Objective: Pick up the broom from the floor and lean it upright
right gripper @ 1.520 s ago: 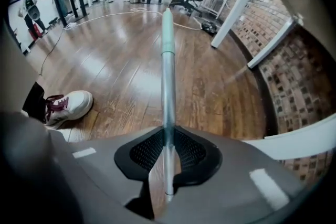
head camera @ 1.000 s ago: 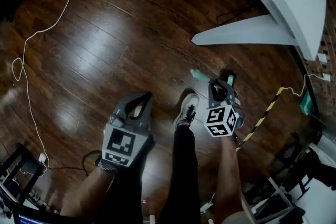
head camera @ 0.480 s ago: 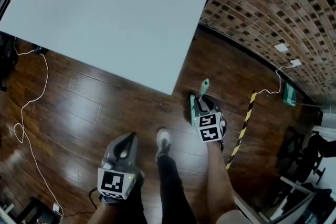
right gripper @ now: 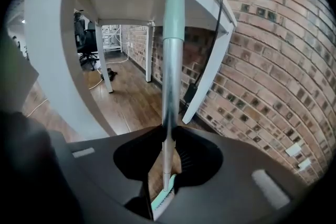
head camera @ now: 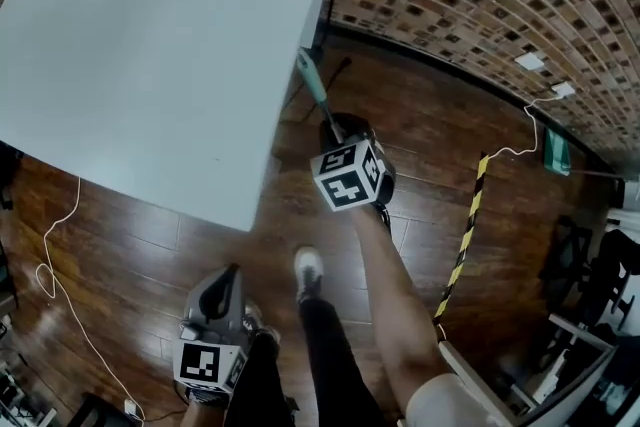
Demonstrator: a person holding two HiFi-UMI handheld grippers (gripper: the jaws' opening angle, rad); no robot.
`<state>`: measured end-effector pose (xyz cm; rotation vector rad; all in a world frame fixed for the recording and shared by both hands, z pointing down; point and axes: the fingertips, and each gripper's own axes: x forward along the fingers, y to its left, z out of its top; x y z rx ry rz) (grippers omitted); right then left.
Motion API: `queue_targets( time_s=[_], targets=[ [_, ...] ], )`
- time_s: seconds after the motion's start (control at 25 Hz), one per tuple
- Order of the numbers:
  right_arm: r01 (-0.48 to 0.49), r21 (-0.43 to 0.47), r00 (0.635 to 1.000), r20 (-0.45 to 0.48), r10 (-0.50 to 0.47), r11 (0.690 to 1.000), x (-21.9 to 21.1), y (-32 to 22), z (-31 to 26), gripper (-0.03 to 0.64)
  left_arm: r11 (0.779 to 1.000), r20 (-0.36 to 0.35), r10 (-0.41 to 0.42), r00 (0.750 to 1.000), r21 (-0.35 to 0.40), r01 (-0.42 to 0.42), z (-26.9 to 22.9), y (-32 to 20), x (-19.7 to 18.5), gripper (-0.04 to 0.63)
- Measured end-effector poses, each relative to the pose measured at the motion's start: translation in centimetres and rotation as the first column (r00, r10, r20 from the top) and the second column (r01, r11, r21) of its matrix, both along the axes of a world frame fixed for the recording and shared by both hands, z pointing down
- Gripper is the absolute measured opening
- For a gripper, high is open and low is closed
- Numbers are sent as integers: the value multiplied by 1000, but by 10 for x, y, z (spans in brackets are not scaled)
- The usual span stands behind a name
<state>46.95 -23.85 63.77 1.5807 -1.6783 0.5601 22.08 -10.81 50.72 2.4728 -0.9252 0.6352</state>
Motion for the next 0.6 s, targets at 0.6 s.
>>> queue_targets(
  time_s=[0.6],
  targets=[
    [79,87,995,-75,-73,993,2,-49,-15,115,999,-9,-12,1000,-50,12,30,-8,2,0]
  ],
)
